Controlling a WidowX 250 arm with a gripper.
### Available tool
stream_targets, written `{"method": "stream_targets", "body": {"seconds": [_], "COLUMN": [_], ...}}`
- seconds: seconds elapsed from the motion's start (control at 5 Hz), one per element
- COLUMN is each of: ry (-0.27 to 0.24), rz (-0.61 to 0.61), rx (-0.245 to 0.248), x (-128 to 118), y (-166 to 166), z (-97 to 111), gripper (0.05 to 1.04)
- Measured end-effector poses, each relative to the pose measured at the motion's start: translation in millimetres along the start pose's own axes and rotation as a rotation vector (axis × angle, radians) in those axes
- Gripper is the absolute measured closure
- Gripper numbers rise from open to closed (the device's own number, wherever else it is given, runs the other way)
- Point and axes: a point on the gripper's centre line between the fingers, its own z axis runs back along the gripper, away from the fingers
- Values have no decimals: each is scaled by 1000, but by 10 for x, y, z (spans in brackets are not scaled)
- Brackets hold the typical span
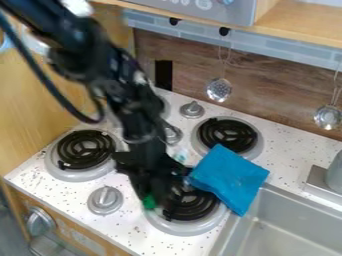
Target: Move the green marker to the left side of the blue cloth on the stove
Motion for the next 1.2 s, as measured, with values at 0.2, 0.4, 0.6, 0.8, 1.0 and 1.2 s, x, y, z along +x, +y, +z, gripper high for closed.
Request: {"method": "stream_targets", "body": {"seconds": [0.2, 0.4, 0.6, 0.8, 1.0, 1.2], "ry": [-13, -2, 10, 22, 19, 23], "rz": [71, 93, 115, 156, 183, 204], "rx": [-20, -30, -26, -10, -10, -22], "x": [166, 324, 373, 360, 375, 372], "y": [-44, -159, -213, -190, -194, -212], "z": [42, -7, -27, -31, -21, -25], "gripper": [736, 736, 736, 736, 736, 736]}}
